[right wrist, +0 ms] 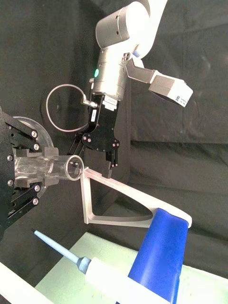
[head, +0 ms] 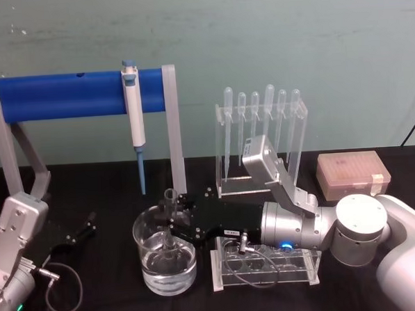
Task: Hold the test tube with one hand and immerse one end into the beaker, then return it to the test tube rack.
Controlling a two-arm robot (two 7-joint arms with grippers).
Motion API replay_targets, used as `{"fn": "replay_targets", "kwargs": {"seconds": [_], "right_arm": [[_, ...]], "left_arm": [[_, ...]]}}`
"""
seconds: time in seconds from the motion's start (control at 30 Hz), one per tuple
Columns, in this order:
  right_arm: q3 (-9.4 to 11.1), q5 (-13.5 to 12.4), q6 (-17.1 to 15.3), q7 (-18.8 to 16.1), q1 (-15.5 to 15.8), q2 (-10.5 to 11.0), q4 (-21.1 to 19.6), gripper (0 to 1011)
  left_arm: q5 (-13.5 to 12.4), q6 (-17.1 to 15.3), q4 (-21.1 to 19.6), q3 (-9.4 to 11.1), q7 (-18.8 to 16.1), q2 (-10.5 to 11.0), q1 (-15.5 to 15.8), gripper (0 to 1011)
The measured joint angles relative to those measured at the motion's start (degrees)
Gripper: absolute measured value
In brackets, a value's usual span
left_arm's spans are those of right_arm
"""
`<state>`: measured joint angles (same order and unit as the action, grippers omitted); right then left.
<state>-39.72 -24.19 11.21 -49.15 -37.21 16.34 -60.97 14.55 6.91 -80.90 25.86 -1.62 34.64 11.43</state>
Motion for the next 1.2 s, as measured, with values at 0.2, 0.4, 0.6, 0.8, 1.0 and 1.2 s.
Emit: {"fn": "replay_targets", "kwargs": {"seconds": [0.2,0.4,0.6,0.8,1.0,1.2], "right_arm": [[-0.03,0.00,-0.03,-0.03,-0.02,0.00,0.00,225],[-0.03,0.00,-0.03,-0.03,-0.03,0.01,0.00,226],[-0.03,0.00,-0.02,-0.03,-0.03,0.00,0.00,225],[-0.03,0.00,-0.02,-0.03,-0.03,0.00,0.00,226],[-0.03,0.00,-0.02,-0.03,-0.04,0.00,0.00,225],[-0.03,0.00,-0.02,-0.03,-0.04,0.00,0.00,225]], "left_arm": [[0.00,0.00,0.00,0.00,0.00,0.00,0.00,1000],[0.00,0.00,0.00,0.00,0.00,0.00,0.00,1000],[0.00,0.00,0.00,0.00,0.00,0.00,0.00,1000],[0.00,0.00,0.00,0.00,0.00,0.00,0.00,1000],[0.00,0.00,0.00,0.00,0.00,0.00,0.00,1000],[0.00,0.00,0.00,0.00,0.00,0.01,0.00,1000]]}}
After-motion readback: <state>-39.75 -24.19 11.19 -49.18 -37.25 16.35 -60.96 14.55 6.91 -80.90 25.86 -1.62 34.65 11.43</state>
